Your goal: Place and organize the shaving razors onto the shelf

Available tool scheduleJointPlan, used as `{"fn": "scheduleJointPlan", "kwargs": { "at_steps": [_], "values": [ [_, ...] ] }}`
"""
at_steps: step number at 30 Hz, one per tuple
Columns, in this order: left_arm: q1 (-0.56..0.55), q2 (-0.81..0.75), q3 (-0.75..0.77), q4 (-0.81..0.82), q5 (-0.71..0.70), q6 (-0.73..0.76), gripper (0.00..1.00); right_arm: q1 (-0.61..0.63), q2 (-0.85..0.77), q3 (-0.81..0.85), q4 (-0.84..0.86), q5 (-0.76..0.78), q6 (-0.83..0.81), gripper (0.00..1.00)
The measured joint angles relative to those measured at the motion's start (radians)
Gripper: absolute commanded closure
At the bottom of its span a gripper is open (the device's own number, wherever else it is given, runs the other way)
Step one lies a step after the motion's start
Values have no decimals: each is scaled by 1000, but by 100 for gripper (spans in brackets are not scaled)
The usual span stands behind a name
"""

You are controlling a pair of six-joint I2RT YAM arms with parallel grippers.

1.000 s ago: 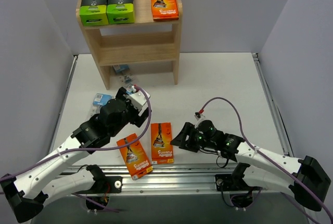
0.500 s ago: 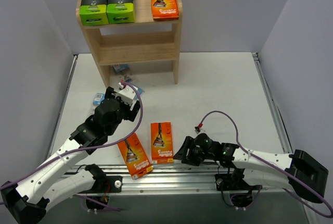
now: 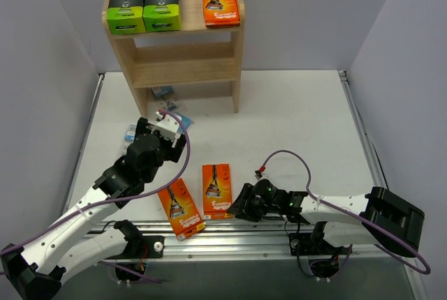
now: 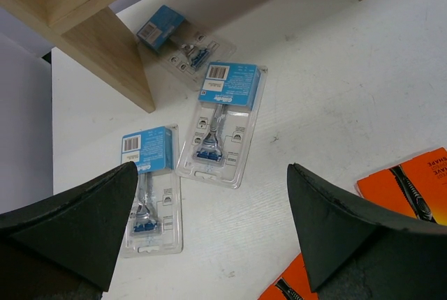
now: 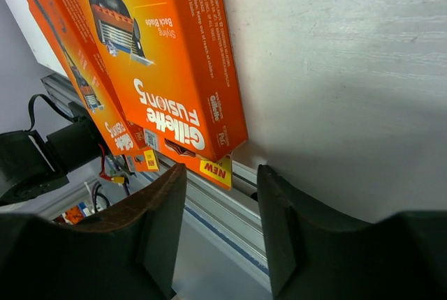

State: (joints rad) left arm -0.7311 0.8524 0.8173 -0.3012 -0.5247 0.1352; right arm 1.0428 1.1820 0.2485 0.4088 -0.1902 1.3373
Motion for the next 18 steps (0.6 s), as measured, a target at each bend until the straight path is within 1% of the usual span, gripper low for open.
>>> {"fn": "scheduleJointPlan", "kwargs": {
  "at_steps": [2,7,8,14,18],
  "values": [
    [0,-1,-2,2,-3,-1,3,0,4,0,4,1,5,62],
    [0,-2,-2,6,-6,-2,3,7,15,0,19,3,11,67],
    [0,-2,-2,6,-6,-2,2,10,18,0,22,3,15,68],
    [0,-3,-2,6,-8,-3,6,21,57,0,53,3,25,73],
    [0,-6,-2,6,-25,-4,6,27,78,0,78,3,29,76]
  ]
}}
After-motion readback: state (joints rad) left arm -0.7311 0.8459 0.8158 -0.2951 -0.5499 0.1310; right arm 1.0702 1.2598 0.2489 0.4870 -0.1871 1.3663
